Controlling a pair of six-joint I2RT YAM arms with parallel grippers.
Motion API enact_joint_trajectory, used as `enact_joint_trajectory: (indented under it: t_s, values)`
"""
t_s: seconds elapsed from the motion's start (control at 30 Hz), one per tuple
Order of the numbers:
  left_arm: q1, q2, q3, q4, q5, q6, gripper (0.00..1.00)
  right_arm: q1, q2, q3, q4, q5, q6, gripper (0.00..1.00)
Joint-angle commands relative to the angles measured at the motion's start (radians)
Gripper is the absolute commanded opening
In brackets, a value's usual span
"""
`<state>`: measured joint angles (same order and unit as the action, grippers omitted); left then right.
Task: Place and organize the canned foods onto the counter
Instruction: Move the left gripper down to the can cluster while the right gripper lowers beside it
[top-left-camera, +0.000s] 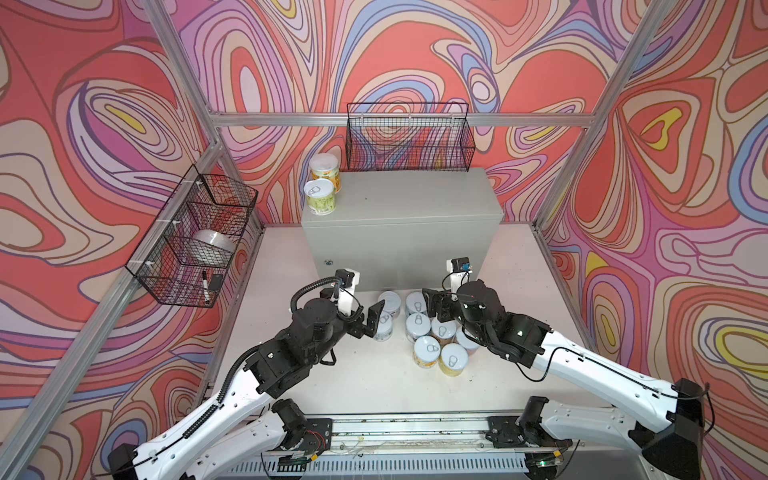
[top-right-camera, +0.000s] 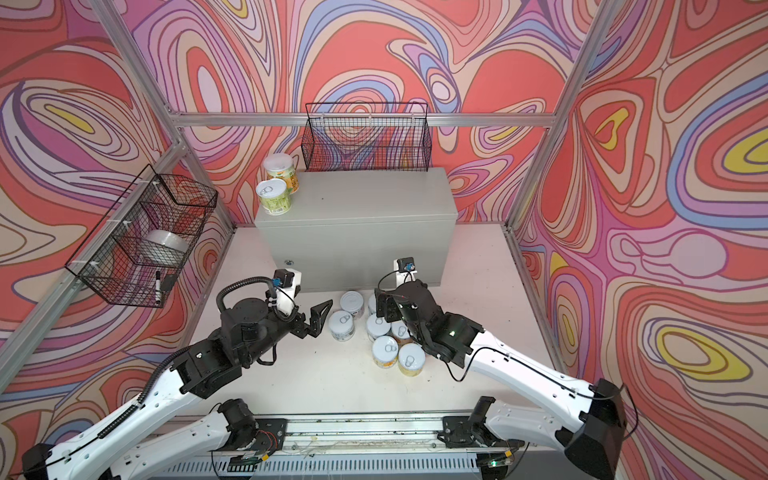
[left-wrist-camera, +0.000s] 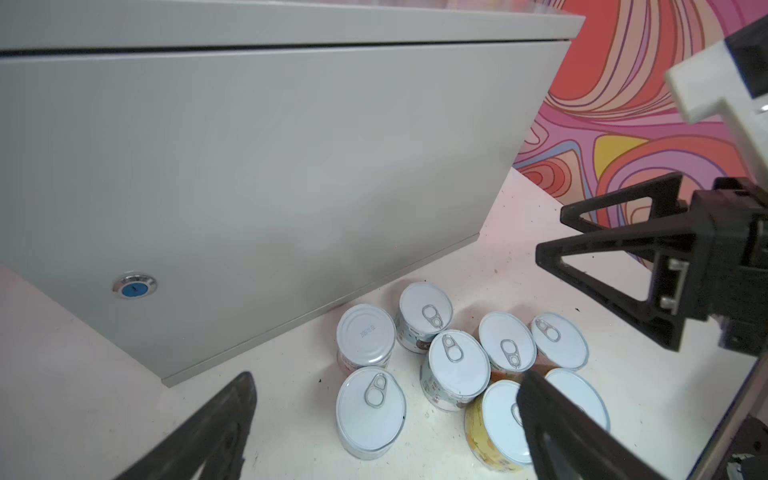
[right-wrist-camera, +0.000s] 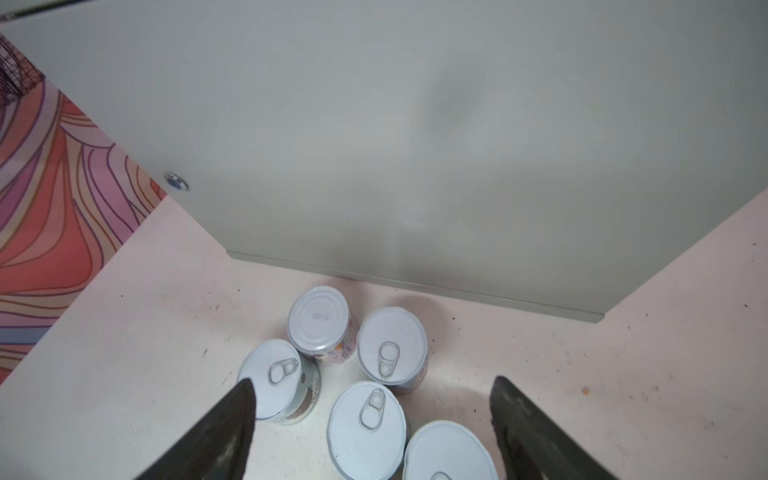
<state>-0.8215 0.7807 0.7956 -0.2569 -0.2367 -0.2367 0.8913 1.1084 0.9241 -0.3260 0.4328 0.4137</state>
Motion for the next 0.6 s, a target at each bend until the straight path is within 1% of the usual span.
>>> enact_joint_trajectory:
  t_s: [0.0,0.1,0.17,0.27,0.33,0.43,0.57]
  values:
    - [-0.029,-0.014,-0.068,-0.023,-0.081,-0.03,1.0,0.033,-0.011,-0.025,-0.001,0.075,0.059,0.91]
    - [-0.051,-0.096,-0.206,0.044,-0.076,-0.058,1.0,0.036,-0.027,-0.069,-0.002,0.054,0.107,0.91]
    - [-0.051,-0.147,-0.268,0.063,-0.073,-0.084,1.0,0.038,-0.05,-0.106,0.018,0.036,0.123,0.91]
    - [-0.05,-0.18,-0.378,0.079,-0.076,-0.12,1.0,0.038,-0.08,-0.151,0.043,0.033,0.124,0.91]
    - [-0.051,-0.173,-0.427,0.111,-0.085,-0.139,1.0,0.038,-0.084,-0.161,0.043,0.04,0.11,0.91]
    - [-0.053,-0.143,-0.507,0.23,-0.092,-0.149,1.0,0.038,-0.072,-0.162,0.044,0.038,0.088,0.94]
    - [-0.053,-0.039,-0.563,0.369,-0.092,-0.159,1.0,0.037,-0.063,-0.174,0.081,0.009,0.061,0.97]
